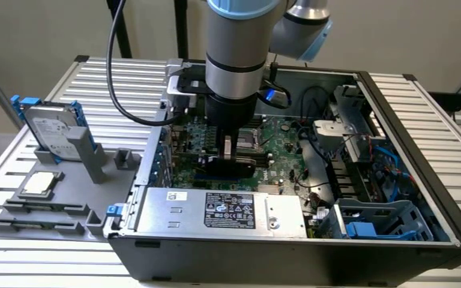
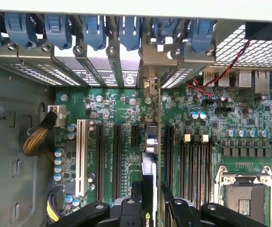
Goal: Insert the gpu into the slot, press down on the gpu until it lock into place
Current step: 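Insert the gpu into the slot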
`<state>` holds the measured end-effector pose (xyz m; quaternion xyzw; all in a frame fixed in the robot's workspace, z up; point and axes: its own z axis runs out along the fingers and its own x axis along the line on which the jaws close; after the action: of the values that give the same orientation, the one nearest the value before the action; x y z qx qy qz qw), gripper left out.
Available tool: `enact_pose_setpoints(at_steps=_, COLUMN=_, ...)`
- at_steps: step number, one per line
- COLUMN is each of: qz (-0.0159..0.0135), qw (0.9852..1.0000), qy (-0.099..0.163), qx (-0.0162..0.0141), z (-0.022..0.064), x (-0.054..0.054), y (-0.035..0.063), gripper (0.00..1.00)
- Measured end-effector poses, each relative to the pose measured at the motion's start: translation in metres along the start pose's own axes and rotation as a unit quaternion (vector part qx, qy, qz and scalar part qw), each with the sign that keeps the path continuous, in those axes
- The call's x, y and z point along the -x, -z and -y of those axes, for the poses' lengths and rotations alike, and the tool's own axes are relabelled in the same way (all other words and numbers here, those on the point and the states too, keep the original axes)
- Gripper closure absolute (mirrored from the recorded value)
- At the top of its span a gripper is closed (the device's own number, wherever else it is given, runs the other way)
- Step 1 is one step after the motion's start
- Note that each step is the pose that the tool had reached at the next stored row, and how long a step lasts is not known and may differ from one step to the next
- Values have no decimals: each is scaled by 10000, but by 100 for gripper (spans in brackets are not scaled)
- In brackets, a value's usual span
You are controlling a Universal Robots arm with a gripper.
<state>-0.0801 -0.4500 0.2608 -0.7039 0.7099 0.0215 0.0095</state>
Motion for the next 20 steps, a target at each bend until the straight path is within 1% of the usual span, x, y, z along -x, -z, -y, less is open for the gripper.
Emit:
enact_pose_setpoints(at_steps=11, qz=-2, qw=10000, qy=24, qx=2, z=-1, x=18, y=-6, gripper=74)
enact_pose_setpoints(at_steps=20, qz=-2, qw=10000, qy=42, qx=2, z=-8, x=16, y=-35, gripper=74)
